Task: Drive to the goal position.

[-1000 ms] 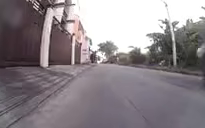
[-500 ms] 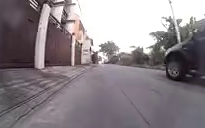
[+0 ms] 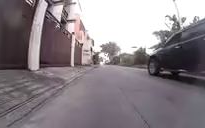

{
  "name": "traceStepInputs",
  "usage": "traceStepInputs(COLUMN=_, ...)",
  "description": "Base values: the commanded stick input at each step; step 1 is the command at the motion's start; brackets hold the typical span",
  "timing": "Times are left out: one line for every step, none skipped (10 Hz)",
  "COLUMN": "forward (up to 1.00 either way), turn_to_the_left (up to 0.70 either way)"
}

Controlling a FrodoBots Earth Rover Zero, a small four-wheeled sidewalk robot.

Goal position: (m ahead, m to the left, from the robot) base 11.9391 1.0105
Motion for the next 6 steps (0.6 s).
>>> traceStepInputs(forward=1.0, turn_to_the_left=0.0)
traceStepInputs(forward=1.0, turn_to_the_left=0.0)
traceStepInputs(forward=1.0, turn_to_the_left=0.0)
traceStepInputs(forward=1.0, turn_to_the_left=0.0)
traceStepInputs(forward=1.0, turn_to_the_left=0.0)
traceStepInputs(forward=1.0, turn_to_the_left=0.0)
